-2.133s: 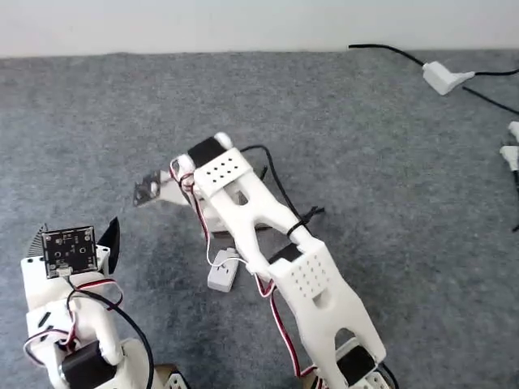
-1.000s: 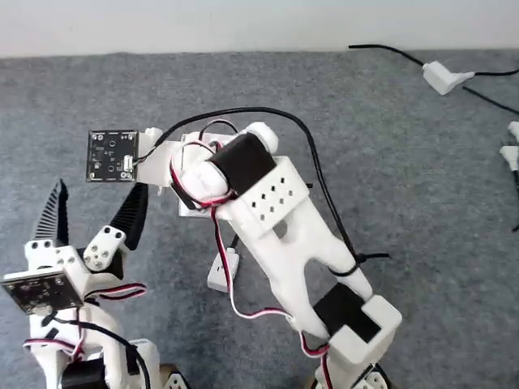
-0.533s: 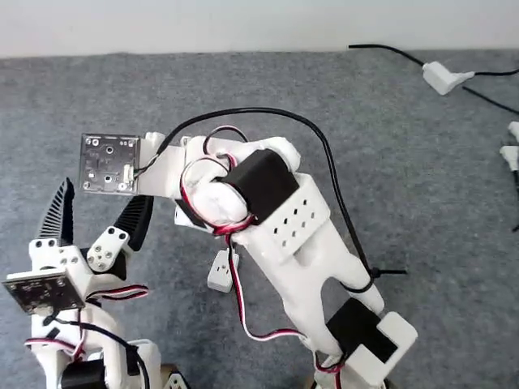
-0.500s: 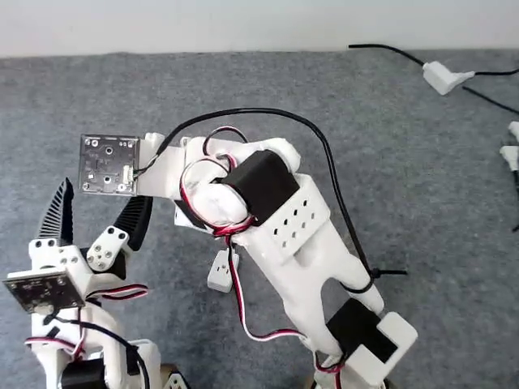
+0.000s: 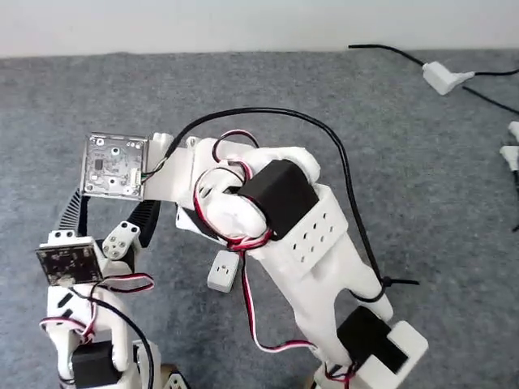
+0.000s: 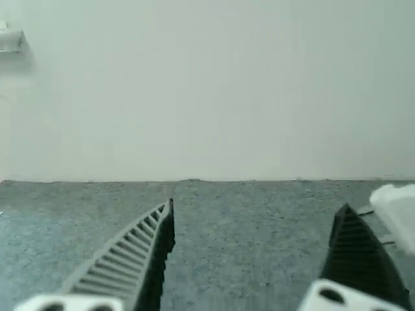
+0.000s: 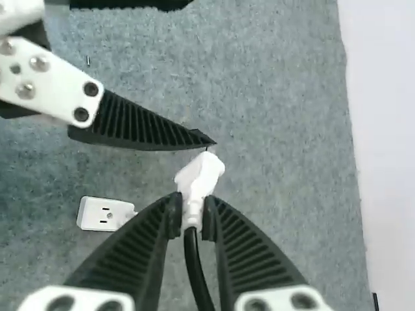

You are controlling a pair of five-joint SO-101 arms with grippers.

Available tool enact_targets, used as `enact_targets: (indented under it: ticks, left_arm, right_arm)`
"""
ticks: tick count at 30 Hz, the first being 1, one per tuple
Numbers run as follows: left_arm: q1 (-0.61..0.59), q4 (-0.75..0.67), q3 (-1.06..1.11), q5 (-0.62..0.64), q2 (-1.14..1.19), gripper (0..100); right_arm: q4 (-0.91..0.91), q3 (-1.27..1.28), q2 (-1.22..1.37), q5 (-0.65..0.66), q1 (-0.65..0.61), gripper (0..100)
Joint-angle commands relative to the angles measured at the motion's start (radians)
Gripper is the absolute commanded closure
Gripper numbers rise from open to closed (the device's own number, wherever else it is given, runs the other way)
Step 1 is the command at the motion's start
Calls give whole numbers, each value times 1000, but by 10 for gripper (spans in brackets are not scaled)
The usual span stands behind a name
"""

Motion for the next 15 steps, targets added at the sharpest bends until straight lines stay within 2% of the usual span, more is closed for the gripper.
enact_targets:
  ticks: [1,15]
  left_arm:
    - [11,-25,8,-5,-15,626]
    - [12,-20,12,-5,-15,626]
  right_arm:
    - [45,-11,-58,-17,-19,991]
    - [44,89,-56,-14,-61,991]
